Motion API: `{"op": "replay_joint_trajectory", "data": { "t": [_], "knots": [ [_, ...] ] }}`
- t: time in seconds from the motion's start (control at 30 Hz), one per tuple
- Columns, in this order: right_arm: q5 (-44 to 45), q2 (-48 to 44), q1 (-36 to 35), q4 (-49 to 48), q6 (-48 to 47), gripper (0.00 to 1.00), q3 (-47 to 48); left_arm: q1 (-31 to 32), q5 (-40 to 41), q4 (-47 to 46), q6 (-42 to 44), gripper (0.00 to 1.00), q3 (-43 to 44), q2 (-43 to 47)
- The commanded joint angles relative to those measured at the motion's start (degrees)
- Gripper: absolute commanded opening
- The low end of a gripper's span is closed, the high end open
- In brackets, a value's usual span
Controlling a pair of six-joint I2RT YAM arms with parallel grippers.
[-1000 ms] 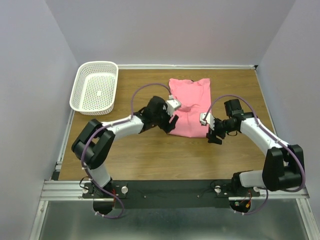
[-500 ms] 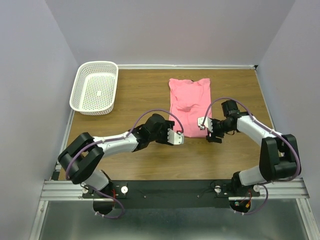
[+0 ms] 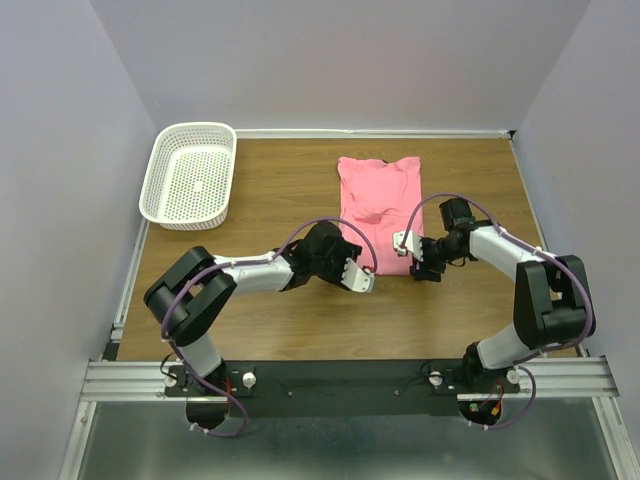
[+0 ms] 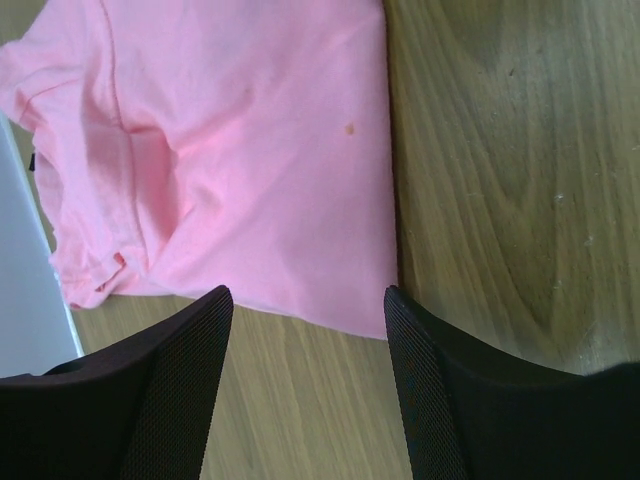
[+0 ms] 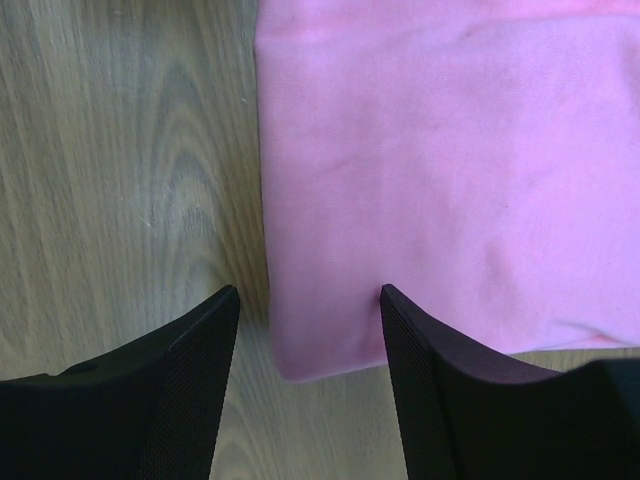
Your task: Fold and stack the t-shirts
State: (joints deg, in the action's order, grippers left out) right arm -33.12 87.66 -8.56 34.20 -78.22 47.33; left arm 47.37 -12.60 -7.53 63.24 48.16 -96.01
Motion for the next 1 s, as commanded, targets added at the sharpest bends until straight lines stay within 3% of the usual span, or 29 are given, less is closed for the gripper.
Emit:
{"op": "replay_joint_trajectory", "data": {
  "t": [0.0, 0.3, 0.5, 0.6, 0.63, 0.73, 0.83, 0.97],
  "knots": [
    [0.25, 1.11, -0.06, -0.97, 1.31, 0.65, 1.71, 0.44, -3.48, 4.98, 2.23, 0.7, 2.64, -1.73],
    [-0.01, -0.55, 0.29, -0.53, 4.73, 0.66, 3.03, 0.7, -1.99, 7.35, 1.71, 0.7, 3.68, -3.65],
    [-2.03, -4.33, 3.19, 0.69, 5.89, 0.69, 3.56, 0.79, 2.66, 8.24, 0.3, 0.62, 5.54, -7.61],
    [-2.56, -6.09, 3.37, 2.1, 4.22, 0.69, 2.07, 0.7, 5.12, 7.79, -0.49, 0.36, 5.37, -8.32],
    [-2.73, -6.36, 3.37, 2.54, 3.43, 0.69, 1.45, 0.7, 5.39, 6.31, -0.49, 0.19, 5.1, -8.23],
    [-3.44, -6.54, 3.37, 4.73, -2.01, 0.69, -1.17, 0.7, 4.96, 5.25, -0.58, 0.0, 3.96, -7.18],
    [-4.58, -4.87, 3.2, 7.99, -8.96, 0.69, -2.85, 0.79, 3.46, 5.16, -0.58, 0.0, 3.0, -5.69],
    [-2.65, -2.67, 2.32, 7.04, -7.93, 0.68, -2.69, 0.79, 1.27, 5.77, -0.75, 0.0, 2.64, -4.46]
  ]
}}
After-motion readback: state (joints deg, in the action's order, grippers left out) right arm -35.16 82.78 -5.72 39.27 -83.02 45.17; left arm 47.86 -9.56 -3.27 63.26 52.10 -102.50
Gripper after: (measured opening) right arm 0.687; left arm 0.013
